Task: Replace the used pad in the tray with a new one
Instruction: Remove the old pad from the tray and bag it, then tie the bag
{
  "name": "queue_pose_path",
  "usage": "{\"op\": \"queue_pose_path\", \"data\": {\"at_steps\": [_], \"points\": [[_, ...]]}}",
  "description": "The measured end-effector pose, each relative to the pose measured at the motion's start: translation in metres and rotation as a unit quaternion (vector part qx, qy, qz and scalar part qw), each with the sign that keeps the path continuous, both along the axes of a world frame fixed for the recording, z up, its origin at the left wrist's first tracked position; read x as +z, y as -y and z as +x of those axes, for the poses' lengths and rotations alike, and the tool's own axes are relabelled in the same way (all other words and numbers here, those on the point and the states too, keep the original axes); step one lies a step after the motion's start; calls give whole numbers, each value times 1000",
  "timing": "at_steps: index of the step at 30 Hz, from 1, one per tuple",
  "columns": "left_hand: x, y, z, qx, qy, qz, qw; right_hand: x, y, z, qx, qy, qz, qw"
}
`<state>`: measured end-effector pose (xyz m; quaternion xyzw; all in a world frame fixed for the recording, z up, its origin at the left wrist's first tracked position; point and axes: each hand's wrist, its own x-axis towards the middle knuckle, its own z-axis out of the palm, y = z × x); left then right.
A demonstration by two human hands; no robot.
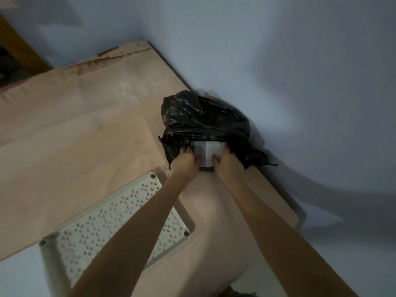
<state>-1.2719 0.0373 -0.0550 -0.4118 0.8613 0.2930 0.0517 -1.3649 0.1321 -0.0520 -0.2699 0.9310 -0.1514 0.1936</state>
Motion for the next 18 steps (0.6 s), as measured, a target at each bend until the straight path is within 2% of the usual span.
{"op": "queue_pose_path", "data": {"at_steps": [2, 5, 8, 18], "points": [[2, -5, 4, -2, -2, -34, 999, 3, -3, 7, 8, -69, 31, 997], [9, -7, 3, -10, 34, -134, 990, 5, 1, 14, 11, -167, 57, 984], [13, -4, -4, -23, 64, -159, 985, 4, 12, 14, -19, -260, 51, 964], [4, 5, -24, -35, 113, -159, 980, -6, 37, 9, 25, -227, 79, 971]]}}
